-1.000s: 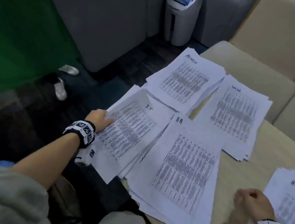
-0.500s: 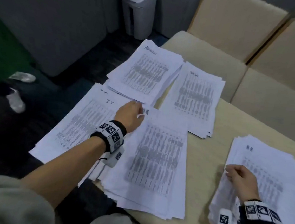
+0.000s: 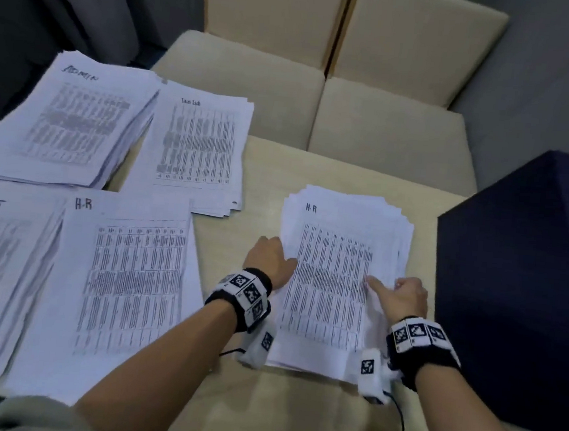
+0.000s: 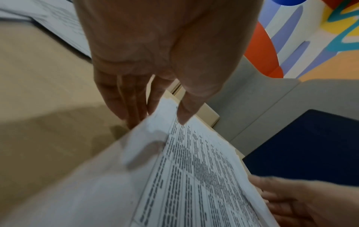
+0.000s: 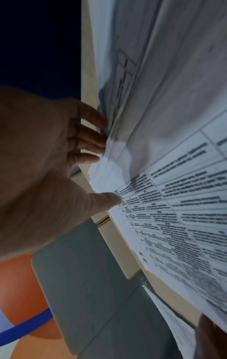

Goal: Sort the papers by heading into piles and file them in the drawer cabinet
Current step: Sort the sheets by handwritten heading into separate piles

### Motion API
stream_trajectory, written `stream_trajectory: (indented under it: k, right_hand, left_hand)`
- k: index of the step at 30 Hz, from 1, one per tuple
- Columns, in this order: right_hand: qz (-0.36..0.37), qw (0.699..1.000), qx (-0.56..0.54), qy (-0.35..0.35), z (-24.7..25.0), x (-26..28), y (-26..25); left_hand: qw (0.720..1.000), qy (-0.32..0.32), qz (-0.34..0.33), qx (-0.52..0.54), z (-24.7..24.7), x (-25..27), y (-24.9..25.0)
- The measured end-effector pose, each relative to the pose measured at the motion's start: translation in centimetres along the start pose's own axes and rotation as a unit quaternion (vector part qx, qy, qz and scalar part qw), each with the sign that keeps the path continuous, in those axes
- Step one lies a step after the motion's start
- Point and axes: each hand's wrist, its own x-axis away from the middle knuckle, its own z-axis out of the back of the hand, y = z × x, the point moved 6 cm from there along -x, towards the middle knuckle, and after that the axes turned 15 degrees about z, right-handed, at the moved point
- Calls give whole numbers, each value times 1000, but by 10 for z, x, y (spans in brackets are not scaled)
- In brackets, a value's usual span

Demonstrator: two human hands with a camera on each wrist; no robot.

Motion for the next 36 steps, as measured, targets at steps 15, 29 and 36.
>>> stream_trajectory:
  k: [15,29,36]
  right_hand:
    - [115,988,-104,8,22,-4,20]
    - [-58,916,-396,-5,33,0,39]
    - [35,939,-332,-80,30,-1,32]
  left_hand:
    - [992,56,112,27,-23,9,1]
    - [993,27,114,32,-15,2,5]
    - [997,25,66,-42,6,3,14]
